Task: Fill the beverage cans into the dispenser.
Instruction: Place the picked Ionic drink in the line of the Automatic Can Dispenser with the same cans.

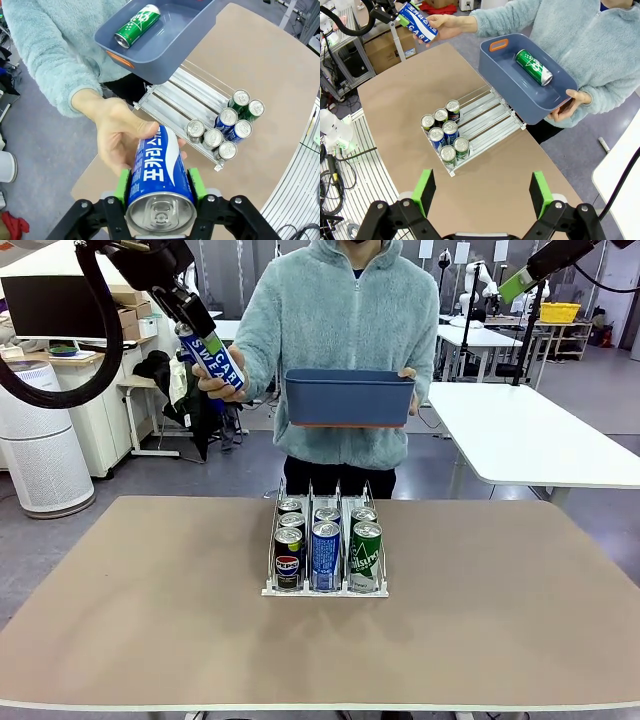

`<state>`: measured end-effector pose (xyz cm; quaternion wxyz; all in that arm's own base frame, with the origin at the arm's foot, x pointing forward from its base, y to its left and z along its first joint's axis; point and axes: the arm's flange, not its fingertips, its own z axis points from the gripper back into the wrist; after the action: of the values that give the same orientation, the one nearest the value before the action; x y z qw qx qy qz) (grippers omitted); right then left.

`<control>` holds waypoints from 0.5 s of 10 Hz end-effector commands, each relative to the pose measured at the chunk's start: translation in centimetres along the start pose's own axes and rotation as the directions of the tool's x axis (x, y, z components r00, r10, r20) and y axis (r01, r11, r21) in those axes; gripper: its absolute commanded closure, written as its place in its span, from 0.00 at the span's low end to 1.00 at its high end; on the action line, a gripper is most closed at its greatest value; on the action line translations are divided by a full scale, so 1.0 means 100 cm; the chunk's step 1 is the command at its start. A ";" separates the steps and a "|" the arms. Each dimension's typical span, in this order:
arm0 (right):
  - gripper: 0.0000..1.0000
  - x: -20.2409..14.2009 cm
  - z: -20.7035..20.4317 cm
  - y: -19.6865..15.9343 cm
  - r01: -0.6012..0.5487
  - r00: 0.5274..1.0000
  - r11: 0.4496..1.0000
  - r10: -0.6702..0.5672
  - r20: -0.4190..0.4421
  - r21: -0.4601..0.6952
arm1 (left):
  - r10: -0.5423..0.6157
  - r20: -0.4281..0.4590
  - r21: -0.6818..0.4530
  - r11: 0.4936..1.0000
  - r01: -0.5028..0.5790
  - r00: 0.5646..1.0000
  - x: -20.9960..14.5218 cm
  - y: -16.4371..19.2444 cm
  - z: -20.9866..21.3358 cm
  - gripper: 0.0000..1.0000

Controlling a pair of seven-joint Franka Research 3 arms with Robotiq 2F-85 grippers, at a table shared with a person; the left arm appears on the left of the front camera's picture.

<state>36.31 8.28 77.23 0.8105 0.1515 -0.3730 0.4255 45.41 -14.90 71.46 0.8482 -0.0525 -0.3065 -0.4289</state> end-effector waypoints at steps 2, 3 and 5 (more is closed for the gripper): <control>0.00 -0.001 0.000 0.001 0.001 1.000 1.000 -0.001 -0.001 0.002 | -0.011 0.005 0.005 1.000 0.011 1.000 -0.003 0.002 0.003 0.95; 0.00 -0.001 0.000 0.001 0.001 1.000 1.000 -0.001 -0.001 0.002 | -0.011 0.005 0.005 1.000 0.011 1.000 -0.003 0.002 0.003 0.95; 0.00 -0.001 0.000 0.001 0.001 1.000 1.000 -0.001 -0.001 0.002 | -0.011 0.005 0.005 1.000 0.011 1.000 -0.003 0.002 0.003 0.95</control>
<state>36.31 8.28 77.23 0.8105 0.1515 -0.3730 0.4255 45.41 -14.90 71.46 0.8482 -0.0525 -0.3065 -0.4289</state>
